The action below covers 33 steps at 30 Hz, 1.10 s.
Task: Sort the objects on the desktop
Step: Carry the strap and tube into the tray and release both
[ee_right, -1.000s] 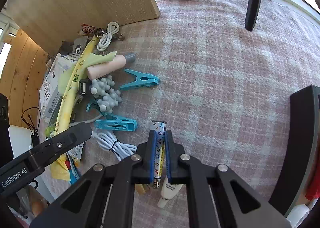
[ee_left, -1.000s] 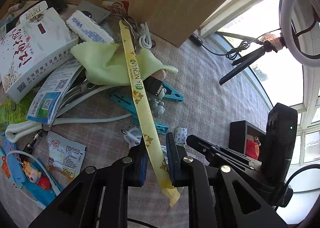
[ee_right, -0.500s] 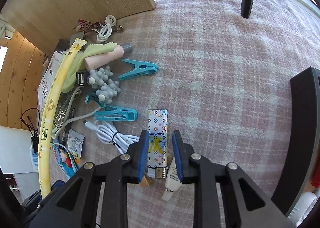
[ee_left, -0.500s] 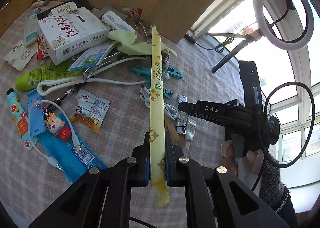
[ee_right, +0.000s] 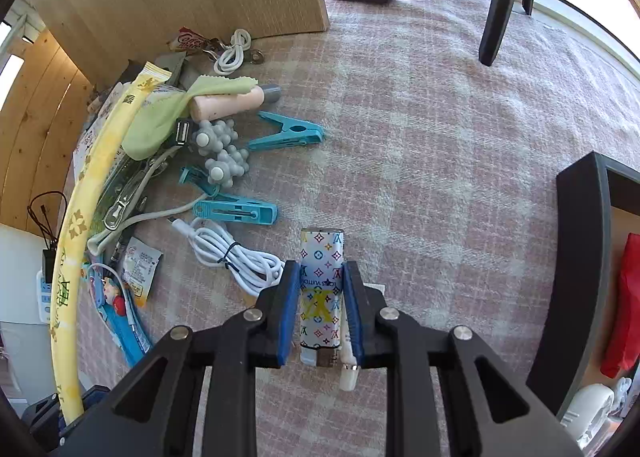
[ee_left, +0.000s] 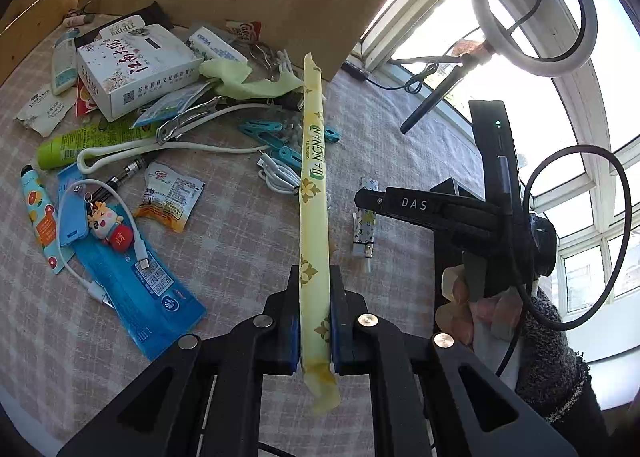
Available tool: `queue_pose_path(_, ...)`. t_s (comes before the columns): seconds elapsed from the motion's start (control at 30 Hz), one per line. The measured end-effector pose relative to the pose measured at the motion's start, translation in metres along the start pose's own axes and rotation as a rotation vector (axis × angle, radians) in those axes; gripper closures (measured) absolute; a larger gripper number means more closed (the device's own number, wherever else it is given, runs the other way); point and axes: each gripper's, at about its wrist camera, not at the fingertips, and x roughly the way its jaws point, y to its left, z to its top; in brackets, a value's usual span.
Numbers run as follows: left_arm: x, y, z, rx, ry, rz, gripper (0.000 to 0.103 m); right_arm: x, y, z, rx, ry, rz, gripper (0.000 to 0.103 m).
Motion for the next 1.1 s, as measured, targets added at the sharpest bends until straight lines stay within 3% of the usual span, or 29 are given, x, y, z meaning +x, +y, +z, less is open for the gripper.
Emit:
queue_pose_path(0.27, 0.01, -0.059, -0.021, 0.079, 0.018, -0.074, 0.093, -0.077, -0.046, -0.034, 0.077, -0.107, 0.068, 0.081)
queue_pose_path(0.53, 0.052, -0.152, -0.052, 0.206, 0.093, -0.157, 0.093, -0.136, -0.152, -0.082, 0.188, -0.151, -0.035, 0.081)
queue_pose_path(0.73, 0.084, -0.211, -0.073, 0.304, 0.134, -0.147, 0.093, -0.169, -0.237, -0.127, 0.301, -0.176, -0.133, 0.081)
queue_pose_path(0.9, 0.107, -0.246, -0.082, 0.383, 0.202, -0.157, 0.093, -0.19, -0.276, -0.153, 0.353, -0.185, -0.175, 0.081)
queue_pose_path(0.93, 0.111, -0.254, -0.086, 0.414, 0.22, -0.146, 0.088, -0.193, -0.28, -0.156, 0.356, -0.185, -0.171, 0.081)
queue_pose_path(1.0, 0.112, -0.262, -0.091, 0.451, 0.199, -0.088, 0.045, -0.197, -0.288, -0.159, 0.375, -0.18, -0.171, 0.08)
queue_pose_path(1.1, 0.103, -0.259, -0.093, 0.461, 0.132, -0.067, 0.041, -0.202, -0.29, -0.163, 0.385, -0.203, -0.174, 0.075)
